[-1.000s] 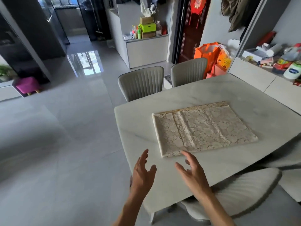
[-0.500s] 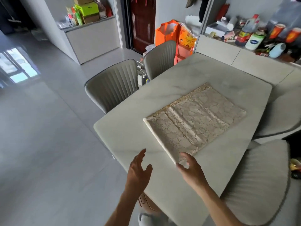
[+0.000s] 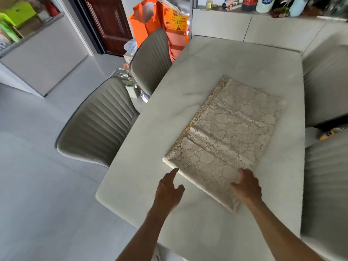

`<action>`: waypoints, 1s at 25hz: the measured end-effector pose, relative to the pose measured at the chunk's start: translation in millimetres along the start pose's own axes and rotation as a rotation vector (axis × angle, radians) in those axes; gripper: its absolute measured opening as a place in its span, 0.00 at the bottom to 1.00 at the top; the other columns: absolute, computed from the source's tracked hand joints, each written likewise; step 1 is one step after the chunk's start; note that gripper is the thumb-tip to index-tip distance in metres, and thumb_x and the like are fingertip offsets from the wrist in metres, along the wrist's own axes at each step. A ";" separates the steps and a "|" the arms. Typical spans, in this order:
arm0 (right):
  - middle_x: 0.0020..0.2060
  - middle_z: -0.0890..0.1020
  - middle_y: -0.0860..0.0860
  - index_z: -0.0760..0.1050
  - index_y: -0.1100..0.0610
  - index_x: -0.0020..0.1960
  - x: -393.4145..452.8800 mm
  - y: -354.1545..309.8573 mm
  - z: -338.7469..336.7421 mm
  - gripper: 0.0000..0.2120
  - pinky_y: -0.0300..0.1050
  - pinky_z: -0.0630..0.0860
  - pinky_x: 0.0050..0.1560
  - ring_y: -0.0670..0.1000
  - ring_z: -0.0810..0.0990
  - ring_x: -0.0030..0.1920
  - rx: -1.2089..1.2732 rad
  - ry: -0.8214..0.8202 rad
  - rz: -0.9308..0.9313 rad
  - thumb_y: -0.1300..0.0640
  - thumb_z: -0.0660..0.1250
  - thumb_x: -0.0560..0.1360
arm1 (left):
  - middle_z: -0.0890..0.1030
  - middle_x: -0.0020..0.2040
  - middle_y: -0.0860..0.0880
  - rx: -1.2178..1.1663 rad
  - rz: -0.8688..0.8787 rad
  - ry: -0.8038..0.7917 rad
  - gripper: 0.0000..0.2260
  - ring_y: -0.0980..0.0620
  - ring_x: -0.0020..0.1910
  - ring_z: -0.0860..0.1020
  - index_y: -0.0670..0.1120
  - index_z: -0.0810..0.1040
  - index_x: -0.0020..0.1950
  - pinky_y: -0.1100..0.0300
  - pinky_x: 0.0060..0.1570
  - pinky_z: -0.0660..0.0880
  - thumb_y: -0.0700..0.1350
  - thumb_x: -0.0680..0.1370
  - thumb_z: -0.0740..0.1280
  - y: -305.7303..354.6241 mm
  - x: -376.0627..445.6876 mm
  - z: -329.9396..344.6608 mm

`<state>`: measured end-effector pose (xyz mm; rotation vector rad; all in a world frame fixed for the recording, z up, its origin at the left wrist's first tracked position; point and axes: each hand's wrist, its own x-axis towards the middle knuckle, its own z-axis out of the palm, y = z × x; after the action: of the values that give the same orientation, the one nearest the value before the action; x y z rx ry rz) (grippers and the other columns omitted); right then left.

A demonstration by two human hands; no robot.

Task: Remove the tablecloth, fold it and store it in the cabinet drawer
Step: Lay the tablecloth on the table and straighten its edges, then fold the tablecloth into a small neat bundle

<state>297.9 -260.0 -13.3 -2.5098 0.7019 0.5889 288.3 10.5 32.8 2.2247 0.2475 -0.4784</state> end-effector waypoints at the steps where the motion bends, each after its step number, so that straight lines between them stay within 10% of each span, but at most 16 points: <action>1: 0.74 0.65 0.55 0.62 0.53 0.75 5.5 -3.4 0.0 0.33 0.56 0.73 0.64 0.61 0.69 0.69 -0.019 0.005 0.029 0.51 0.69 0.73 | 0.73 0.69 0.48 0.021 0.015 -0.036 0.27 0.48 0.67 0.72 0.52 0.66 0.74 0.52 0.67 0.68 0.42 0.76 0.67 -4.8 13.6 -2.6; 5: 0.72 0.67 0.55 0.58 0.52 0.77 17.5 -12.3 9.5 0.37 0.53 0.75 0.62 0.61 0.73 0.66 0.136 0.003 0.133 0.59 0.68 0.71 | 0.67 0.75 0.51 0.206 0.148 -0.102 0.28 0.49 0.70 0.68 0.50 0.64 0.75 0.58 0.70 0.63 0.44 0.76 0.67 -20.3 78.8 -7.6; 9: 0.51 0.83 0.54 0.80 0.52 0.56 -8.1 -13.5 20.1 0.16 0.48 0.77 0.52 0.58 0.81 0.51 0.352 0.173 0.205 0.64 0.68 0.70 | 0.60 0.78 0.48 0.306 0.184 -0.185 0.34 0.44 0.74 0.61 0.48 0.59 0.77 0.50 0.72 0.63 0.42 0.73 0.68 -36.7 143.2 -6.9; 11: 0.38 0.83 0.47 0.81 0.48 0.37 -32.9 -24.1 26.1 0.13 0.38 0.75 0.41 0.51 0.81 0.41 0.379 0.133 0.119 0.66 0.68 0.67 | 0.65 0.75 0.47 0.293 0.183 -0.172 0.36 0.42 0.72 0.66 0.49 0.61 0.77 0.48 0.69 0.67 0.41 0.71 0.70 -39.8 159.7 -9.8; 15: 0.46 0.81 0.44 0.78 0.47 0.29 -102.8 -44.3 62.0 0.18 0.35 0.72 0.44 0.46 0.80 0.46 0.236 -0.143 -0.039 0.70 0.63 0.63 | 0.82 0.57 0.43 0.000 0.180 -0.156 0.23 0.38 0.60 0.78 0.46 0.75 0.67 0.54 0.58 0.77 0.37 0.72 0.70 -55.7 161.7 -32.5; 20: 0.62 0.78 0.43 0.79 0.40 0.51 -134.4 -14.2 89.5 0.14 0.39 0.74 0.55 0.48 0.77 0.60 0.027 -0.524 0.144 0.55 0.67 0.69 | 0.75 0.48 0.52 0.392 0.307 -0.602 0.12 0.51 0.54 0.77 0.53 0.84 0.55 0.75 0.50 0.68 0.41 0.74 0.72 -88.7 135.6 -76.5; 25: 0.69 0.72 0.55 0.68 0.53 0.71 -102.2 8.0 86.9 0.26 0.51 0.71 0.64 0.59 0.75 0.65 0.283 0.163 0.413 0.54 0.69 0.74 | 0.80 0.52 0.51 0.227 0.053 -0.490 0.16 0.50 0.55 0.78 0.55 0.79 0.53 0.57 0.54 0.75 0.35 0.75 0.61 -92.7 131.9 -83.7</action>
<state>190.2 -182.1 -33.2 -2.1755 1.2862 0.3881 398.7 136.3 -37.7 2.2397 -0.1300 -1.0411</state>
